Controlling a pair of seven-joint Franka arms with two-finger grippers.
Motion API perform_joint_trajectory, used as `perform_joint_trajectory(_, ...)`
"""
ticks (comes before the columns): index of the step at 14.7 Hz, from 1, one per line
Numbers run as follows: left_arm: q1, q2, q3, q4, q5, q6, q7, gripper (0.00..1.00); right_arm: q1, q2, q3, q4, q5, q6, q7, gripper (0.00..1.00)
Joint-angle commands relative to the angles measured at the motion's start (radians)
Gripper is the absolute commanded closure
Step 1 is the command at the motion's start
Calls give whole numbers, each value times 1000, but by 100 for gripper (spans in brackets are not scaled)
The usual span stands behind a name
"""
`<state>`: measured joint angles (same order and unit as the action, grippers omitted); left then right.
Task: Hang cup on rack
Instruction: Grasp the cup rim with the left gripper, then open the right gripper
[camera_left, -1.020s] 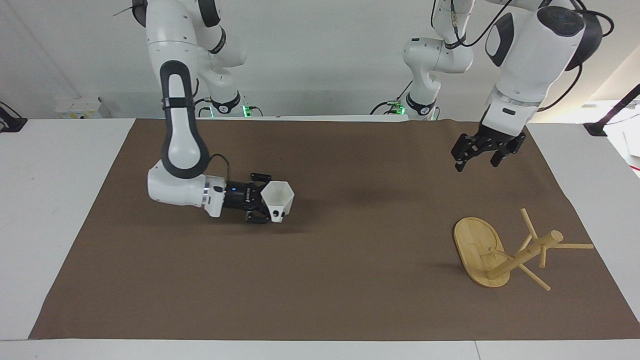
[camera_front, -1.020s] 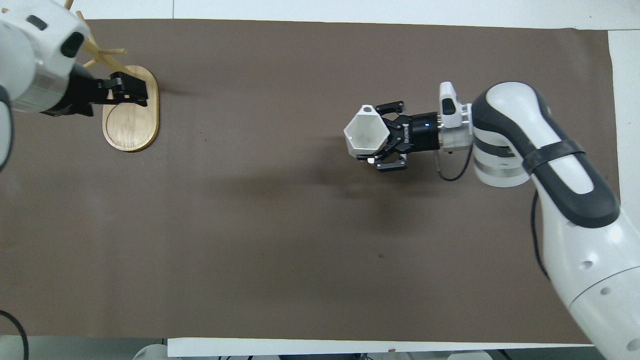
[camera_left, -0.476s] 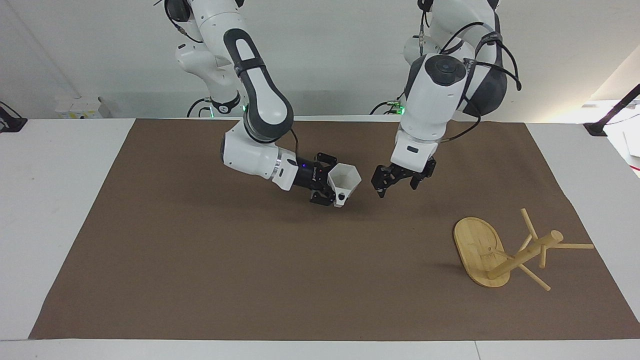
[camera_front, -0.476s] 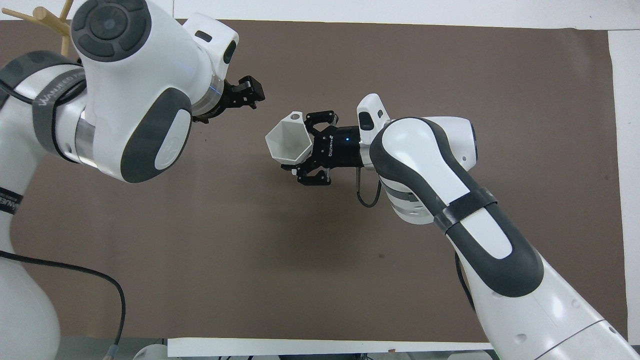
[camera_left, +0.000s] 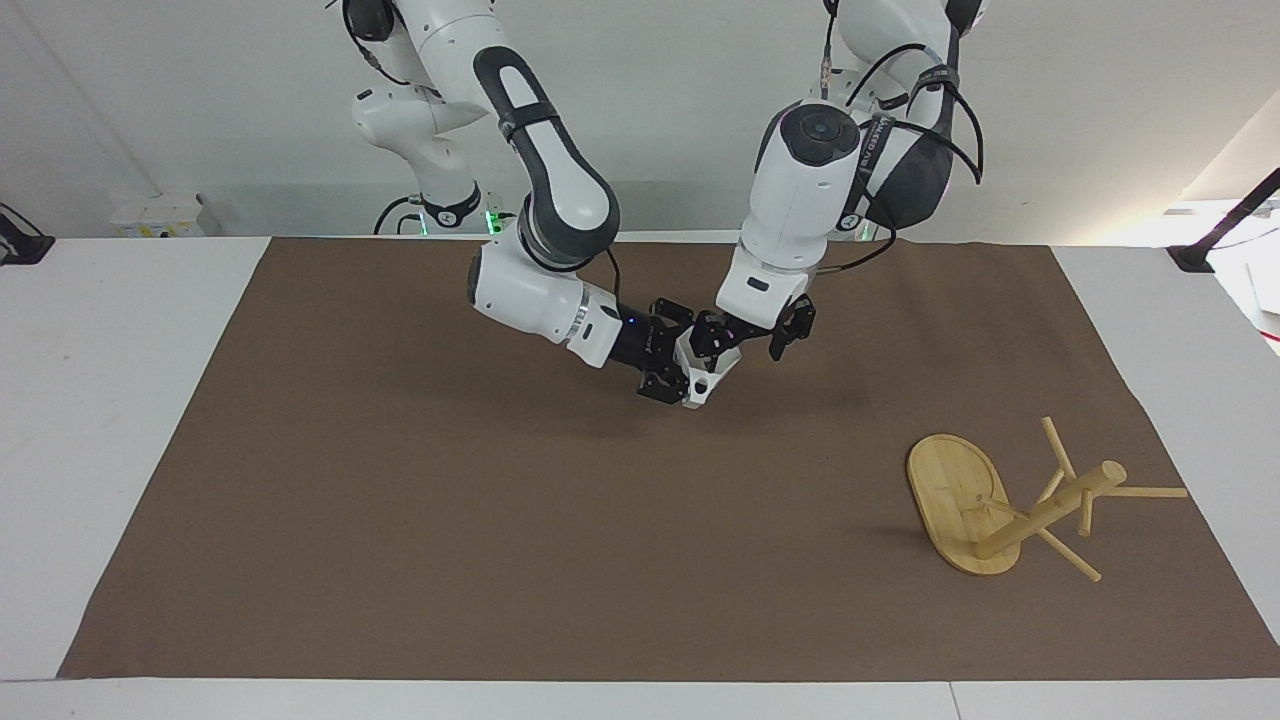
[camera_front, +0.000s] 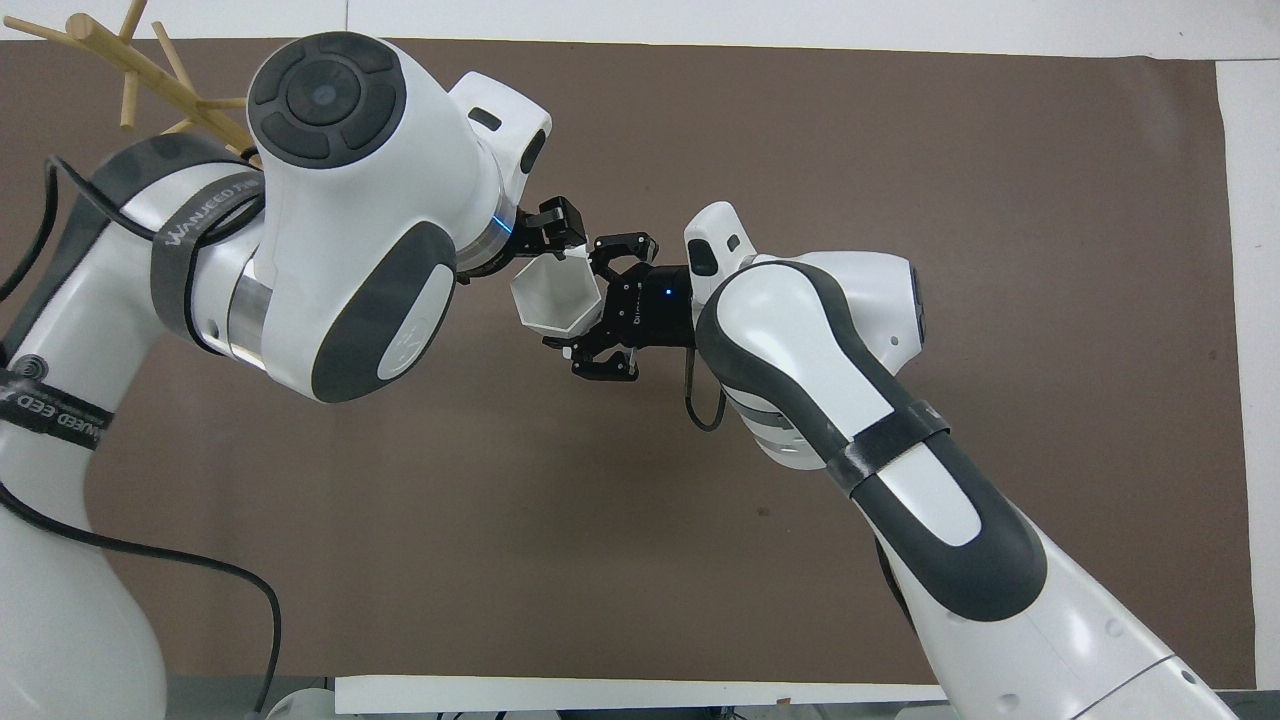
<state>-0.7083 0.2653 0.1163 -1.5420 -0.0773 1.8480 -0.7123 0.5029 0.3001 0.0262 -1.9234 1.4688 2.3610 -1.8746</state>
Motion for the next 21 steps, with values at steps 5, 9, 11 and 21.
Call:
perform_joint_trajectory(5, -16, -61, 13, -89, -75, -24, 4, 99, -3, -12, 1, -11, 19, 6, 12, 78)
perform_joint_trajectory(9, -10, -61, 13, -96, -101, -15, 36, 100, -3, -12, 1, -11, 19, 7, 12, 78)
perform_joint_trajectory(11, -11, -64, 13, -96, -99, -16, 36, 100, -4, -12, 1, -11, 19, 6, 12, 76)
perform_joint_trajectory(21, 96, -54, 39, -76, -52, 136, -50, 100, -90, -93, -5, -66, -57, -73, 0, 1)
